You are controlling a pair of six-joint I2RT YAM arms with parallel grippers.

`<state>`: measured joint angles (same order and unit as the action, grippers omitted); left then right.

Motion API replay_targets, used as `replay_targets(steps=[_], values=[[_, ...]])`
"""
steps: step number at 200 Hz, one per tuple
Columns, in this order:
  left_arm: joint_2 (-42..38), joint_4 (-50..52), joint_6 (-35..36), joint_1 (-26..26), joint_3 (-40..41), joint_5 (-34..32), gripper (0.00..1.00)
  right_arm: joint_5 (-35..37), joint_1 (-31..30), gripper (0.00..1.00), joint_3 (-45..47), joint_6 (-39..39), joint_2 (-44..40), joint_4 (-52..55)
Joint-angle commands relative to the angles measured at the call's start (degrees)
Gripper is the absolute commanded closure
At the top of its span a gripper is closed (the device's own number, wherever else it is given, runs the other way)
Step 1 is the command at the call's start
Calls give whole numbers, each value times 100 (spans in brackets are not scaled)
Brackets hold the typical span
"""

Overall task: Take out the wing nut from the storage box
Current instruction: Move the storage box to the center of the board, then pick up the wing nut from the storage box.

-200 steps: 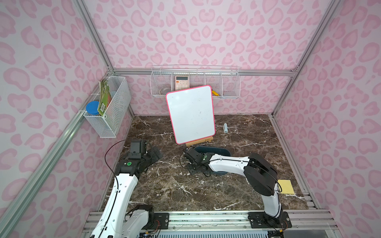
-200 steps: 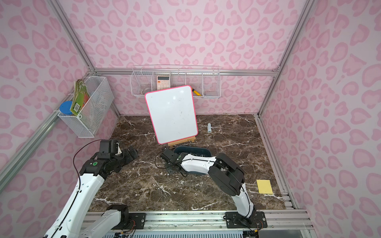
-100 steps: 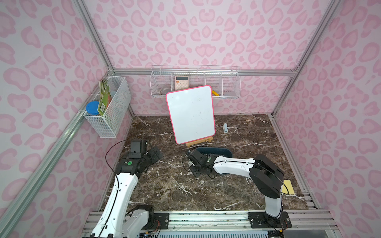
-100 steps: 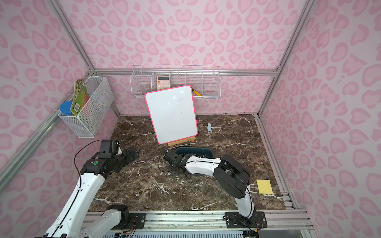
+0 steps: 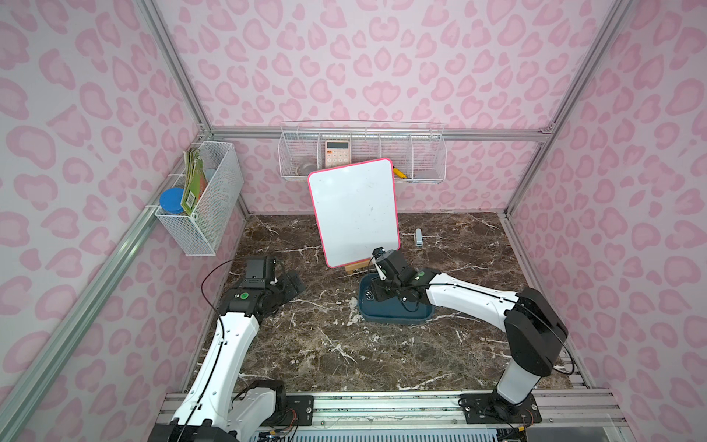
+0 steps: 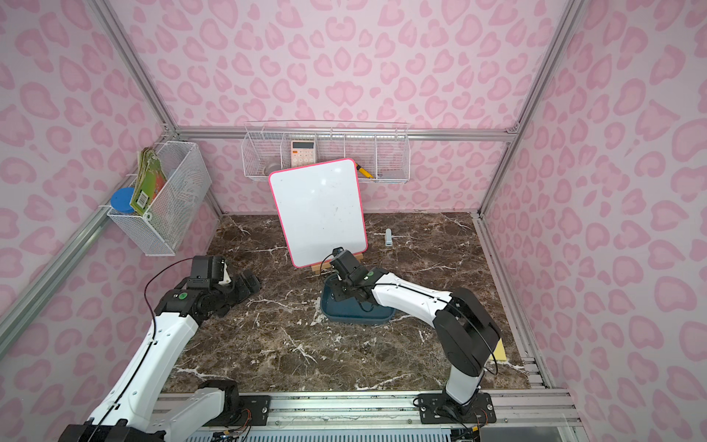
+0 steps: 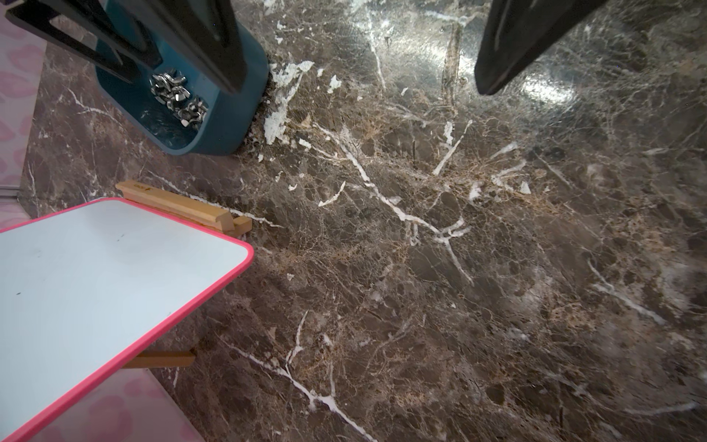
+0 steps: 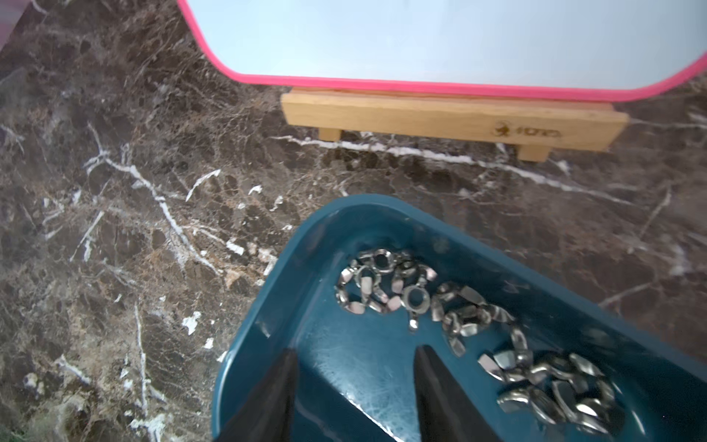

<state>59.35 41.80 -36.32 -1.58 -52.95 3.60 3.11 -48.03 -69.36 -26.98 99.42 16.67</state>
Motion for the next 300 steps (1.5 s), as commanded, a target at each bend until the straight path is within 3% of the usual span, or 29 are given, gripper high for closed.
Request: replay_targets(steps=[1, 39, 84, 135, 215, 256, 300], values=[[118, -155, -139, -94, -52, 294, 2, -434, 224, 55, 176, -299, -27, -172], [278, -222, -122, -765, -41, 43, 2, -260, 228, 67, 137, -24, 296, -130], [529, -115, -87, -1240, -171, -188, 2, -82, 54, 67, -194, 238, 760, -121], [670, -111, -60, -1292, -212, -149, 2, -46, 47, 71, -645, 393, 1232, 69], [747, -117, -69, -1303, -254, -127, 2, -91, 92, 70, -650, 475, 1488, 47], [731, -85, -62, -1313, -277, -127, 2, -89, 114, 74, -727, 526, 1618, 31], [655, -65, -77, -1309, -216, -141, 2, -74, 114, 91, -681, 510, 1447, 68]])
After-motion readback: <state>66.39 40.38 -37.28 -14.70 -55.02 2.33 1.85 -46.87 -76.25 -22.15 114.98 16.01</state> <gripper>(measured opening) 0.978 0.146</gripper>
